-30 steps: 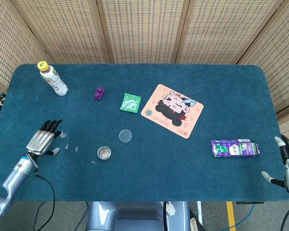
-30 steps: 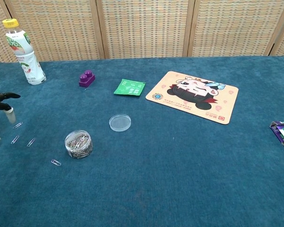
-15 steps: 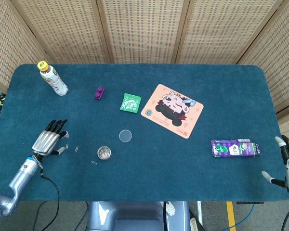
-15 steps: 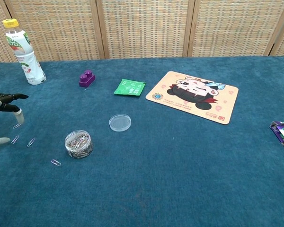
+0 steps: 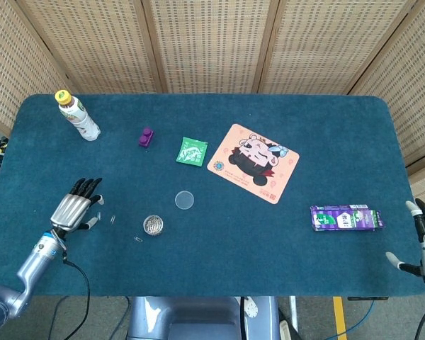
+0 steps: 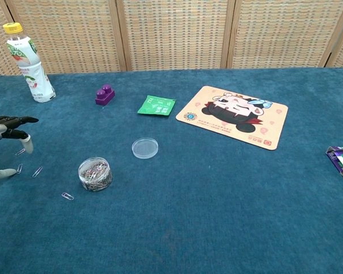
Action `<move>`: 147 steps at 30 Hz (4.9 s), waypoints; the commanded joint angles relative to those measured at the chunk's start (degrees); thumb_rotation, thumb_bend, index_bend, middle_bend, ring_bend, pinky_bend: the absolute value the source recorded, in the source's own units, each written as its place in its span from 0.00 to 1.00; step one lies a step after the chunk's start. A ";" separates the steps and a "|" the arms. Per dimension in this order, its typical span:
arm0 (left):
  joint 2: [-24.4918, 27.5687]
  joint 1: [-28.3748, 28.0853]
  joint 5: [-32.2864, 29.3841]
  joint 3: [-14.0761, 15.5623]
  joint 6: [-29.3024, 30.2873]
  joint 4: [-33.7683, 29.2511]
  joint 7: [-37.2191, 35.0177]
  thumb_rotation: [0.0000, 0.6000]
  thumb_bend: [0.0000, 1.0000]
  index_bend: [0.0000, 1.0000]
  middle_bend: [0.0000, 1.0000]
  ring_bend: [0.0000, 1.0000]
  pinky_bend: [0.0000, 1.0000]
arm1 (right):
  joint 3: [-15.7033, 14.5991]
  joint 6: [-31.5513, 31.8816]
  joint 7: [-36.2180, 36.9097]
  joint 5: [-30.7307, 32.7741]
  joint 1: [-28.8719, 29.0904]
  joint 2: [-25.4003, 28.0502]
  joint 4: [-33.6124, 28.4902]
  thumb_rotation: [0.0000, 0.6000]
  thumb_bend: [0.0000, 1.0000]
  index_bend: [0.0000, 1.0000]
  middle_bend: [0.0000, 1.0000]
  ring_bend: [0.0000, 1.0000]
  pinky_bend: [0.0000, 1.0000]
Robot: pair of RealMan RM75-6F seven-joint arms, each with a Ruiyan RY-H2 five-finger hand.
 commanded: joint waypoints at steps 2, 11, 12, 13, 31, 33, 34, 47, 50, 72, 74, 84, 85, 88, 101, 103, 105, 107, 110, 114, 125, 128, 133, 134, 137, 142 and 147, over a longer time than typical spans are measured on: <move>0.44 -0.49 0.56 -0.08 0.73 -1.61 0.60 1.00 0.28 0.40 0.00 0.00 0.00 | 0.02 -0.10 0.06 0.08 0.03 0.03 0.03 1.00 0.00 0.03 0.00 0.00 0.00; 1.37 -1.29 0.40 -0.43 -0.10 -5.35 3.20 1.00 0.28 0.40 0.00 0.00 0.00 | 0.02 -0.20 0.44 0.10 0.02 0.16 0.08 1.00 0.00 0.03 0.00 0.00 0.00; 1.42 -1.37 0.31 -0.52 -0.24 -5.70 3.37 1.00 0.28 0.40 0.00 0.00 0.00 | 0.02 -0.19 0.48 0.11 0.01 0.18 0.10 1.00 0.00 0.03 0.00 0.00 0.00; 1.51 -1.47 0.17 -0.64 -0.43 -6.22 3.58 1.00 0.28 0.40 0.00 0.00 0.00 | 0.03 -0.18 0.56 0.14 -0.01 0.21 0.13 1.00 0.00 0.03 0.00 0.00 0.00; 5.39 -0.63 3.44 3.10 0.00 -4.28 0.76 1.00 0.30 0.46 0.00 0.00 0.00 | 0.00 -0.19 0.25 0.00 0.06 0.06 0.17 1.00 0.00 0.03 0.00 0.00 0.00; 5.10 -0.68 3.55 3.14 0.02 -3.83 0.61 1.00 0.30 0.47 0.00 0.00 0.00 | 0.00 -0.22 0.15 0.04 0.07 0.01 0.17 1.00 0.00 0.03 0.00 0.00 0.00; 4.81 -0.79 3.65 3.16 -0.02 -3.47 0.55 1.00 0.30 0.47 0.00 0.00 0.00 | 0.01 -0.25 0.02 0.08 0.10 -0.02 0.15 1.00 0.00 0.03 0.00 0.00 0.00; 3.86 -2.29 3.57 2.56 -1.25 -1.92 1.70 1.00 0.31 0.48 0.00 0.00 0.00 | 0.04 -0.60 -0.11 0.46 0.20 -0.14 0.33 1.00 0.00 0.03 0.00 0.00 0.00; 3.82 -2.67 3.79 2.80 -1.87 -2.23 2.22 1.00 0.31 0.48 0.00 0.00 0.00 | 0.09 -0.59 -0.05 0.56 0.19 -0.15 0.38 1.00 0.00 0.03 0.00 0.00 0.00; 3.68 -3.13 2.90 2.74 -3.96 -3.77 5.04 1.00 0.37 0.53 0.00 0.00 0.00 | 0.06 -0.80 -0.10 0.67 0.26 -0.18 0.38 1.00 0.00 0.03 0.00 0.00 0.00; 3.68 -3.08 2.87 2.79 -3.99 -3.78 5.00 1.00 0.37 0.53 0.00 0.00 0.00 | 0.06 -0.79 -0.03 0.66 0.25 -0.16 0.39 1.00 0.00 0.03 0.00 0.00 0.00; 2.94 -2.69 2.47 2.93 -4.55 -3.25 4.33 1.00 0.38 0.58 0.00 0.00 0.00 | 0.03 -0.82 0.25 0.57 0.24 -0.06 0.42 1.00 0.00 0.03 0.00 0.00 0.00; 2.76 -2.62 2.43 2.95 -4.61 -3.02 4.15 1.00 0.38 0.58 0.00 0.00 0.00 | 0.03 -0.82 0.29 0.58 0.23 -0.05 0.44 1.00 0.00 0.03 0.00 0.00 0.00; 2.48 -2.49 2.43 3.00 -4.52 -2.49 3.87 1.00 0.40 0.59 0.00 0.00 0.00 | 0.02 -0.80 0.36 0.52 0.23 -0.01 0.42 1.00 0.00 0.03 0.00 0.00 0.00; 2.11 -2.12 2.43 2.95 -3.80 -1.25 3.00 1.00 0.43 0.71 0.00 0.00 0.00 | -0.02 -0.64 0.35 0.39 0.16 -0.04 0.43 1.00 0.00 0.03 0.00 0.00 0.00; 2.29 -2.15 2.45 2.83 -3.47 -1.36 2.91 1.00 0.43 0.71 0.00 0.00 0.00 | -0.01 -0.61 0.37 0.37 0.16 -0.04 0.40 1.00 0.00 0.03 0.00 0.00 0.00; 2.56 -2.20 2.48 2.71 -3.13 -1.61 2.98 1.00 0.43 0.71 0.00 0.00 0.00 | -0.01 -0.61 0.41 0.40 0.14 -0.03 0.38 1.00 0.00 0.03 0.00 0.00 0.00; 2.88 -2.25 2.39 2.53 -2.93 -2.04 3.09 1.00 0.43 0.71 0.00 0.00 0.00 | -0.02 -0.57 0.47 0.35 0.12 0.02 0.36 1.00 0.00 0.03 0.00 0.00 0.00; 3.23 -2.31 2.29 2.37 -2.84 -2.63 3.40 1.00 0.43 0.71 0.00 0.00 0.00 | -0.03 -0.53 0.54 0.32 0.09 0.05 0.37 1.00 0.00 0.03 0.00 0.00 0.00; 3.58 -2.36 2.13 2.19 -2.81 -3.32 3.72 1.00 0.43 0.71 0.00 0.00 0.00 | -0.02 -0.52 0.68 0.29 0.08 0.11 0.36 1.00 0.00 0.03 0.00 0.00 0.00; 7.03 -3.50 2.57 0.24 1.25 -10.16 4.75 1.00 0.43 0.71 0.00 0.00 0.00 | 0.02 -0.40 1.13 0.25 0.00 0.27 0.37 1.00 0.00 0.03 0.00 0.00 0.00; 9.47 -4.21 3.19 -0.76 3.51 -15.95 5.90 1.00 0.43 0.71 0.00 0.00 0.00 | 0.03 -0.42 1.28 0.24 -0.01 0.33 0.40 1.00 0.00 0.03 0.00 0.00 0.00; 13.12 -5.48 4.44 -1.60 4.88 -26.76 9.83 1.00 0.43 0.71 0.00 0.00 0.00 | 0.04 -0.43 1.66 0.23 -0.04 0.42 0.48 1.00 0.00 0.03 0.00 0.00 0.00; 13.48 -5.67 4.61 -1.56 4.68 -28.43 10.60 1.00 0.43 0.71 0.00 0.00 0.00 | 0.05 -0.45 1.73 0.24 -0.03 0.44 0.49 1.00 0.00 0.03 0.00 0.00 0.00; 13.64 -6.32 4.78 -1.61 3.62 -32.66 13.17 1.00 0.43 0.71 0.00 0.00 0.00 | 0.07 -0.51 1.89 0.24 -0.01 0.50 0.54 1.00 0.00 0.03 0.00 0.00 0.00; 11.03 -7.42 3.89 -1.99 0.79 -34.56 16.20 1.00 0.43 0.71 0.00 0.00 0.00 | -0.03 -0.45 2.13 -0.02 -0.04 0.52 0.67 1.00 0.00 0.03 0.00 0.00 0.00; 9.08 -7.84 2.73 -2.18 -1.14 -33.68 18.01 1.00 0.43 0.71 0.00 0.00 0.00 | 0.01 -0.71 2.45 0.16 0.03 0.55 0.85 1.00 0.00 0.03 0.00 0.00 0.00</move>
